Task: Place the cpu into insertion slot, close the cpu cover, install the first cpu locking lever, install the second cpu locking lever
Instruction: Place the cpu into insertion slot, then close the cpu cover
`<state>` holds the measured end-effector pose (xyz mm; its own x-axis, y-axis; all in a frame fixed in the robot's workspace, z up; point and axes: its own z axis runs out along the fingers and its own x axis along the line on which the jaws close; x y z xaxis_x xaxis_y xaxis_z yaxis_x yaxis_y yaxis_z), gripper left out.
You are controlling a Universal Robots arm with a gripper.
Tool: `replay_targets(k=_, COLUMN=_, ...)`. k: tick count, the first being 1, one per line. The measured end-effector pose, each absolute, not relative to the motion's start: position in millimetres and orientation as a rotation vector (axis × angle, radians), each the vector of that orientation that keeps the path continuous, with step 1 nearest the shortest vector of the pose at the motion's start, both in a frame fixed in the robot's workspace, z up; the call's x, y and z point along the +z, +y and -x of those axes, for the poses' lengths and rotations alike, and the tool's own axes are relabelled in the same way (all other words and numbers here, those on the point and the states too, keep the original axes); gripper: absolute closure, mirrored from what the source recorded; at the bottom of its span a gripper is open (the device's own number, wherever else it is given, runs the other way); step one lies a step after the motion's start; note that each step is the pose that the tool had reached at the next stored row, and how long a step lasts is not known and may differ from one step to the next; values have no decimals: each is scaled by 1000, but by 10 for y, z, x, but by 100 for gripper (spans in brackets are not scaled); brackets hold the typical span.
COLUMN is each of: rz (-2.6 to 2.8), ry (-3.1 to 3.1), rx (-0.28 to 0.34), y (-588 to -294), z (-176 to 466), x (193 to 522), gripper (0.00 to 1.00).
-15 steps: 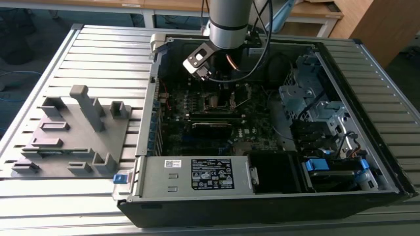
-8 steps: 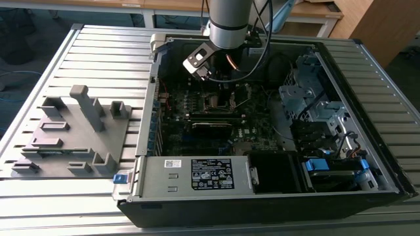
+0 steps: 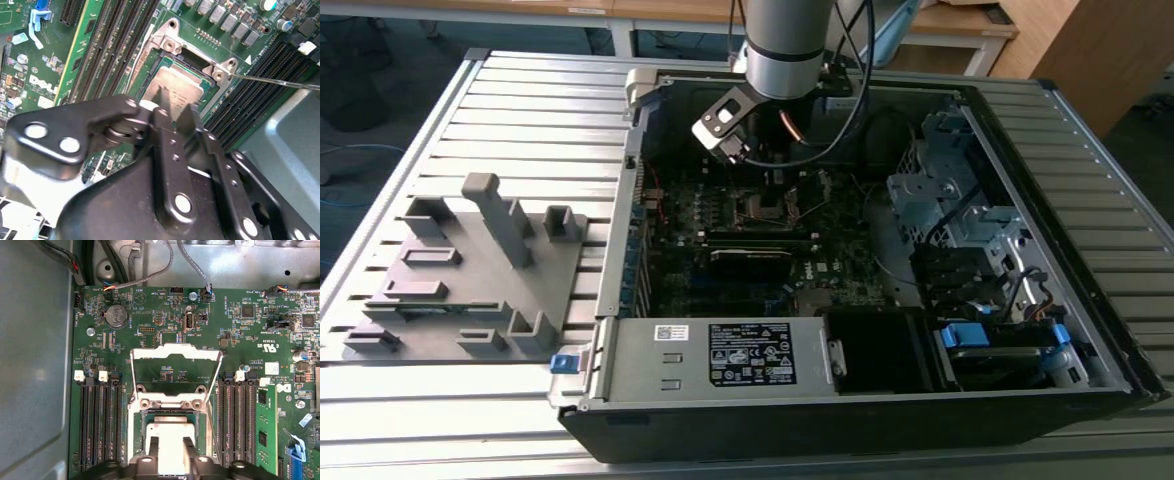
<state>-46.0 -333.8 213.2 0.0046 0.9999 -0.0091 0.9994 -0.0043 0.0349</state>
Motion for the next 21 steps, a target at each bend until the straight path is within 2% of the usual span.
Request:
replay_targets(k=2, rz=-2204, ry=2194, rx=28, y=-3338, z=460, x=2133, gripper=76)
replay_targets(k=3, rz=-2204, ry=2194, rx=28, y=-3338, z=460, x=2132, gripper=76)
replay_targets(k=5, rz=-2204, ry=2194, rx=28, y=-3338, z=460, x=2133, gripper=88)
replay_targets(k=21, rz=-2204, ry=2194, rx=28, y=-3338, z=460, x=2180, gripper=90)
